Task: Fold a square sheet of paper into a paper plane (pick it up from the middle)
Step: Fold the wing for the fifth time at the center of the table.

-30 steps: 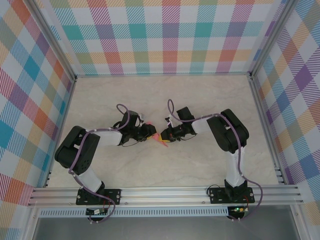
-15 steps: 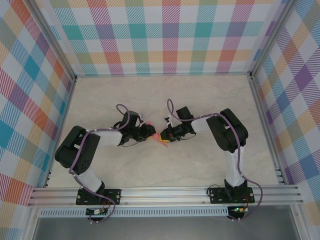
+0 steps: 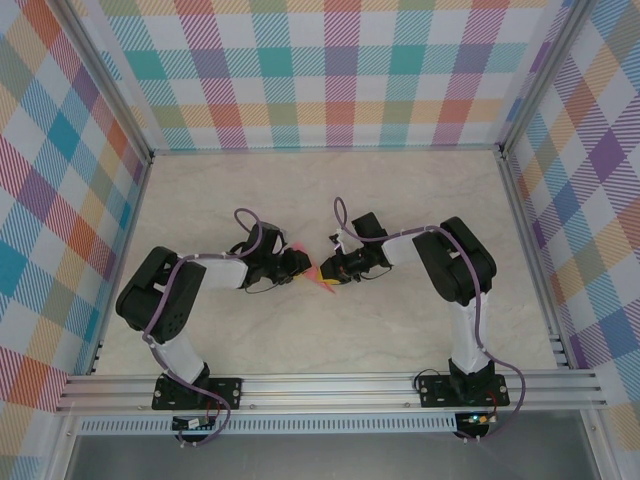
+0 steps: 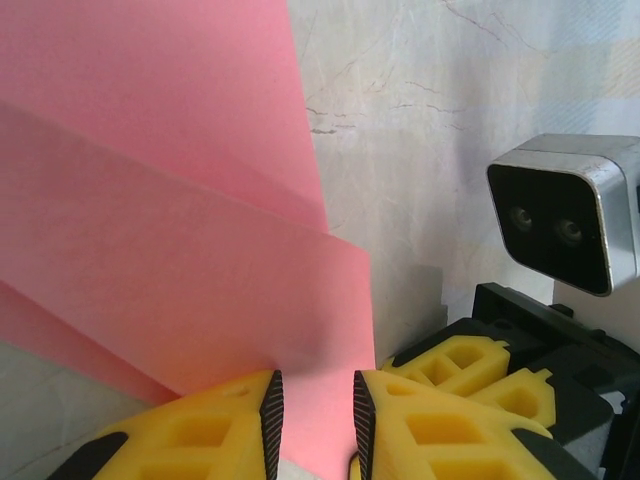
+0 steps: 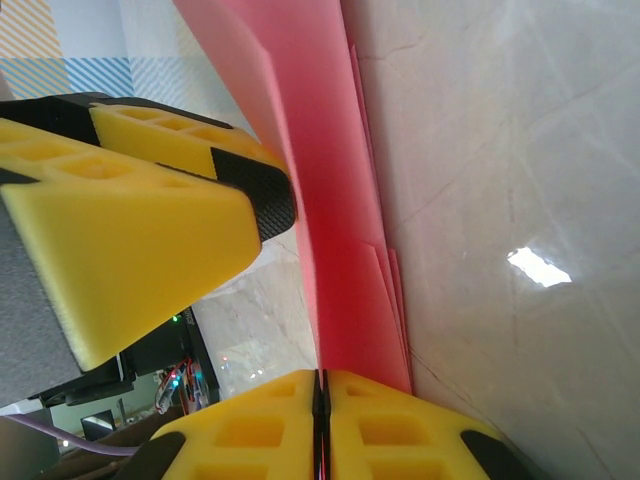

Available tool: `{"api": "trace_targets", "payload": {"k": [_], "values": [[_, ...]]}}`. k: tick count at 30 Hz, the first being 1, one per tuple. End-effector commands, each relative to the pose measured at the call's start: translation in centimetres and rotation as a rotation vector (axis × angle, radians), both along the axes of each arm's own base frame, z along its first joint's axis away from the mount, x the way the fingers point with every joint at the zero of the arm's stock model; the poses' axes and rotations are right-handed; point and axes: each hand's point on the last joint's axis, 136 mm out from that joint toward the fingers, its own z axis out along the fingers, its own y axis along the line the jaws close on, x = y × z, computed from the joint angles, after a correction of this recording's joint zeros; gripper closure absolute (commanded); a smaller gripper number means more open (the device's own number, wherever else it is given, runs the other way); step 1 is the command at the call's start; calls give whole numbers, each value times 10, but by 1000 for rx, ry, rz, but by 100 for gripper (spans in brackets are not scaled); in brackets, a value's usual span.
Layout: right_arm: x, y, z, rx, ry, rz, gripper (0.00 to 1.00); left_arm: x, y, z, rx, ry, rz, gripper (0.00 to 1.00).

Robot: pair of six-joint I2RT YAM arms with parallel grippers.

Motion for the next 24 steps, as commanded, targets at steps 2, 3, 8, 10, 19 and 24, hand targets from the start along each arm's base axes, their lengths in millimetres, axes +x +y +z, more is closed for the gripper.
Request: {"api": "trace_targets", "payload": {"k": [2,3,8,10,19,24], "values": [[1,-3,-8,-19,16,1,88,2,1,-5,35,17,10,72],[1,-3,-8,-20,15,0,87,1,2,-6,39,21,11,72],[2,-3,1,-15,-3,-1,85,0,5,-11,61,36,21,72],[2,-3,6,-15,-15,-1,84,-1,6,-15,67,47,24,72],[-3,-10,3,-51,-29,10,82,0,6,-18,70,65,36,72],[-5,-14,-4,-83,-23,5,86,-1,8,-21,79,75,40,72]]}}
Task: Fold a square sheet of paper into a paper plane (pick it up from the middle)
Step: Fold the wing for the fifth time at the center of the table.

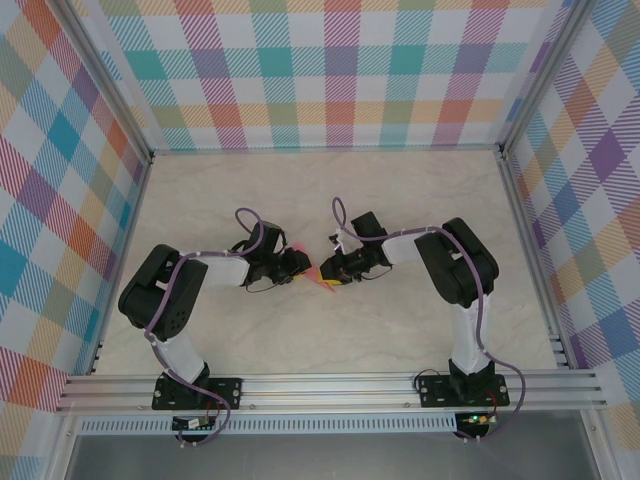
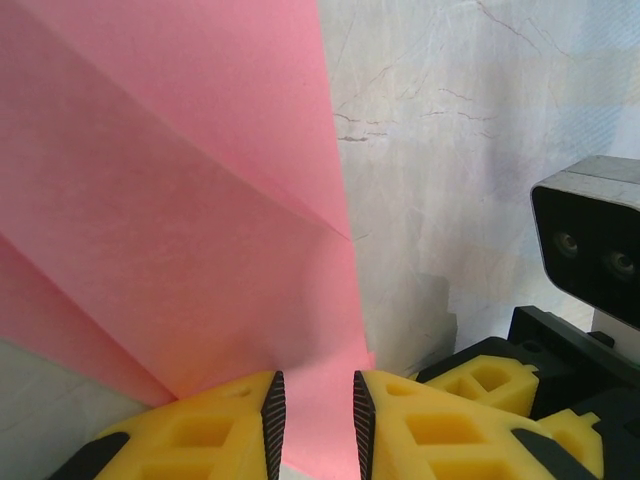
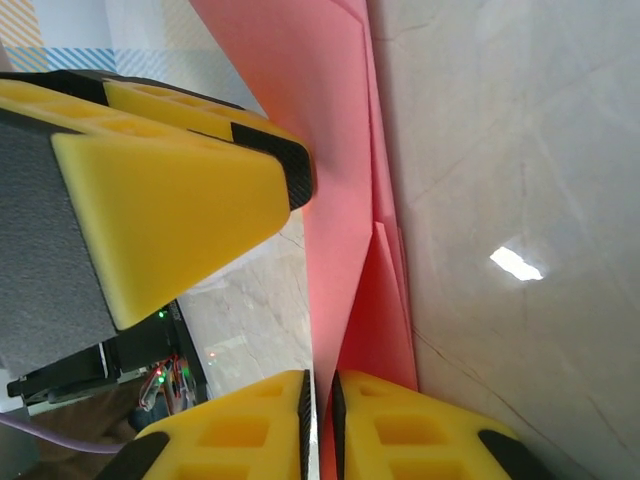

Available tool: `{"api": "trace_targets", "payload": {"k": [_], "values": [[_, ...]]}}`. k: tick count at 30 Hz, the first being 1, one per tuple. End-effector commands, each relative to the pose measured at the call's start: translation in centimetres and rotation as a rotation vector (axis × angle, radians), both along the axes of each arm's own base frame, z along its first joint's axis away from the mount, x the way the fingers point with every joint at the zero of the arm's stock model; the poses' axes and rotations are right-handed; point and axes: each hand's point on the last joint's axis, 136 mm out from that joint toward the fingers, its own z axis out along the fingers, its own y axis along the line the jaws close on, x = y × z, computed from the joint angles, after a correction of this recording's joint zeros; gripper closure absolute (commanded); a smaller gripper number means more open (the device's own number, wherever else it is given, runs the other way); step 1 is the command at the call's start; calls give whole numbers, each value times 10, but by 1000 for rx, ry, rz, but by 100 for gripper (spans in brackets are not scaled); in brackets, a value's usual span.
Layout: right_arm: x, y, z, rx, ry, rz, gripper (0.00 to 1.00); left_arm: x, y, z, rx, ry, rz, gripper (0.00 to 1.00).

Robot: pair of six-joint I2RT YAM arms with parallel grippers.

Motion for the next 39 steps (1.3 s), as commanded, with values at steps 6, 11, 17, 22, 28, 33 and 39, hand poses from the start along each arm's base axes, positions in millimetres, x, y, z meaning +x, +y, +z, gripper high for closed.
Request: {"api": "trace_targets", "payload": {"k": [6,11,17,22,28,33,39], "values": [[-3,-14,-16,-99,25,-16,90,-2,7,-16,64,50,24,72],[-1,-14,-13,-117,23,-23,89,-3,9,-20,76,63,26,72],[6,-17,26,-122,-83,-52,81,-5,8,-23,78,76,23,73],[1,-21,30,-204,-136,-51,81,-6,9,-25,81,89,26,73],[-6,0,33,-218,-158,5,88,-7,9,-25,85,91,26,73],[-6,10,24,-235,-137,28,90,-7,9,-25,85,94,27,74],[-7,12,14,-280,-121,42,90,-7,10,-25,87,94,28,74]]}}
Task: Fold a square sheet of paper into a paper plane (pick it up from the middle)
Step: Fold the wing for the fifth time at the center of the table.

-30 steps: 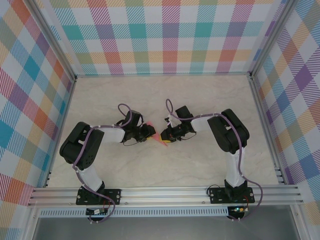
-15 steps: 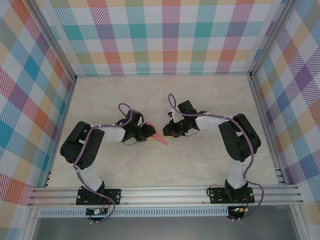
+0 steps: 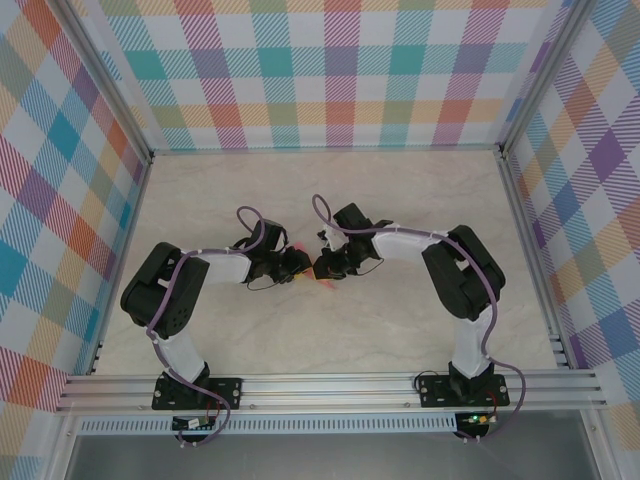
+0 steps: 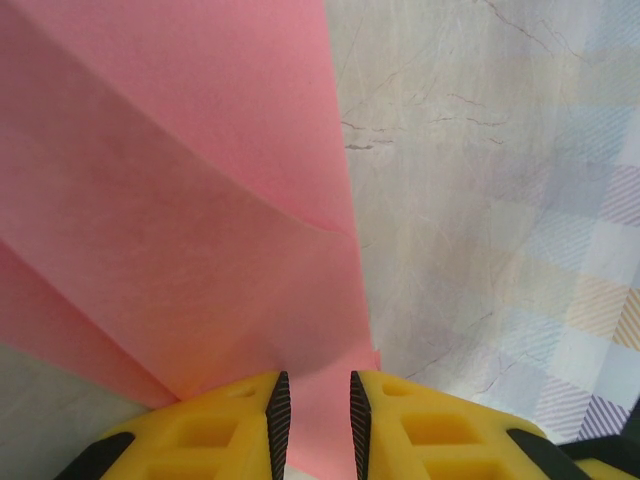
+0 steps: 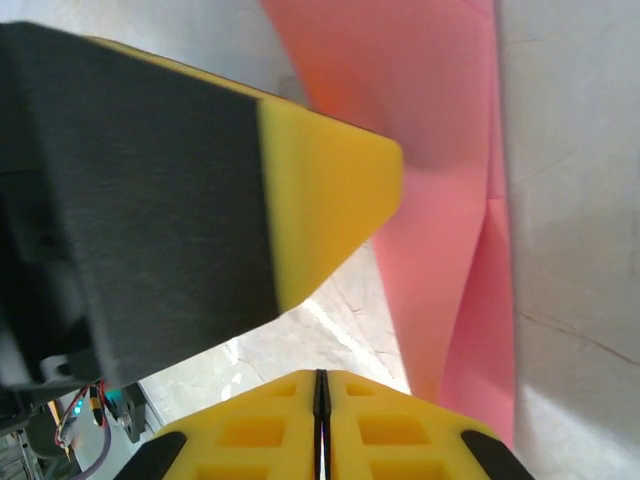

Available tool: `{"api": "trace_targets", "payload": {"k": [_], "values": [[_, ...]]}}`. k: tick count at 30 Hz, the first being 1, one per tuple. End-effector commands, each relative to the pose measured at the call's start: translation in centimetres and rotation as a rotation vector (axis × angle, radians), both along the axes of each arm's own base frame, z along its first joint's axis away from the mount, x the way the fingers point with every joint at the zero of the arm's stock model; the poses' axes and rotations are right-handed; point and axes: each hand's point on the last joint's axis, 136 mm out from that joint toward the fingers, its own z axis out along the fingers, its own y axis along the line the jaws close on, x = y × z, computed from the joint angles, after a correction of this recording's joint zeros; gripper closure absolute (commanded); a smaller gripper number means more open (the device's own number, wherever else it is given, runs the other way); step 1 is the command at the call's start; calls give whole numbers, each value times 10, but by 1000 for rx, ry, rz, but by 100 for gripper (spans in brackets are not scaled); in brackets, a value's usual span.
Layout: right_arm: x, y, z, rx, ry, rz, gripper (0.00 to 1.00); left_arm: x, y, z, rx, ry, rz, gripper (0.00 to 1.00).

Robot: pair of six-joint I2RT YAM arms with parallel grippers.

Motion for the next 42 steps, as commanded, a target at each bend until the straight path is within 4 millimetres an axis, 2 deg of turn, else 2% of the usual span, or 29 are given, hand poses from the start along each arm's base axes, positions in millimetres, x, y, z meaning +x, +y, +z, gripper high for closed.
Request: {"api": "trace_targets", "payload": {"k": [1,15,24,27,33,42], "values": [[-1,-2,-9,-52,10,14,90,-9,11,-23,76,69,28,74],[-5,-17,-34,-162,36,-1,90,-9,14,-25,93,75,37,74],[-4,-23,-39,-196,33,-8,90,-10,16,-28,109,89,41,74],[-5,-22,-34,-188,26,-1,90,-10,17,-28,119,95,45,74],[-10,-18,-8,-137,-25,36,90,-12,21,-33,148,122,54,75],[-25,-16,-8,-164,-34,89,89,-14,25,-38,179,156,64,75]]}}
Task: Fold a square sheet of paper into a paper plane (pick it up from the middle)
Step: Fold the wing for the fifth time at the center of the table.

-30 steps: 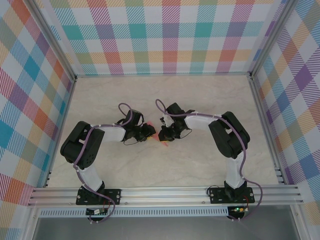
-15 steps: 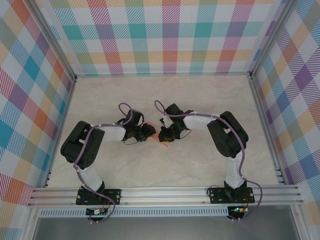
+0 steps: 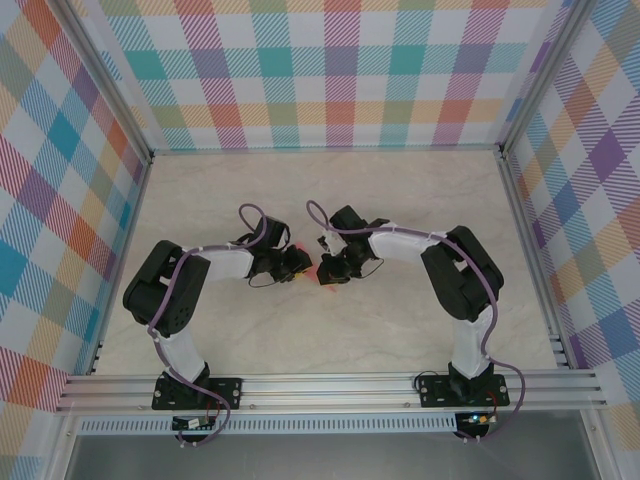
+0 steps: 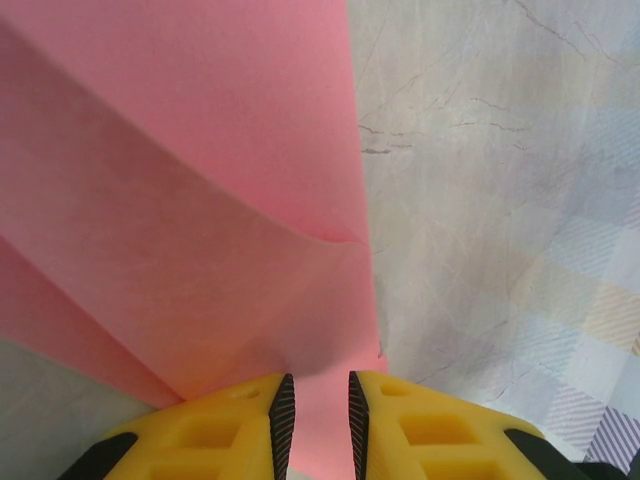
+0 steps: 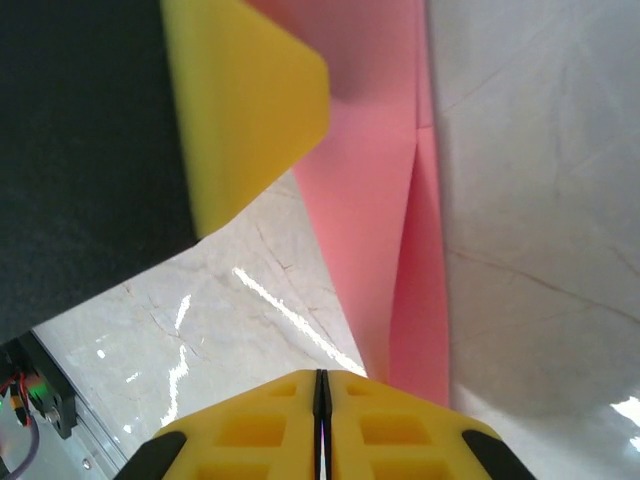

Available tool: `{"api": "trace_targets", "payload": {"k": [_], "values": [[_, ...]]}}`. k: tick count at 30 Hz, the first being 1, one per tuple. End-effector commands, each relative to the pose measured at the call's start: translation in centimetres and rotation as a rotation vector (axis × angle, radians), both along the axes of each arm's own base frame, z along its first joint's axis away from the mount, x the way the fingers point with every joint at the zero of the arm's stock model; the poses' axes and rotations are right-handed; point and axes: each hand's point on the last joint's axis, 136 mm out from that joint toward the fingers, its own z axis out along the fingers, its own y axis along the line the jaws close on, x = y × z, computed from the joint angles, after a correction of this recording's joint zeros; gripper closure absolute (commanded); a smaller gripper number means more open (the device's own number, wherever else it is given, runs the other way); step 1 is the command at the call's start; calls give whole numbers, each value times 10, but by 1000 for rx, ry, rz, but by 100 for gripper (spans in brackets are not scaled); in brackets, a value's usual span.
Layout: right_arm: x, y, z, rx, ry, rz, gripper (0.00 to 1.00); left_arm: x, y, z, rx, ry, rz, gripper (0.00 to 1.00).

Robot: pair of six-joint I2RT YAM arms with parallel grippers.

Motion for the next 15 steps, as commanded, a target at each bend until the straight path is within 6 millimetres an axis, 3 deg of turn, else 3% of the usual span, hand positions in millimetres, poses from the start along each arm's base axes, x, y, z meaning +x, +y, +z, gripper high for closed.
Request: {"api": "trace_targets", "payload": {"k": [1,15], "values": [[-13,-4,0,-35,0,43,89,-16,23,-36,136,109,50,75],[-3,-21,-20,-173,-24,-2,89,-17,24,-38,154,119,45,75]]}}
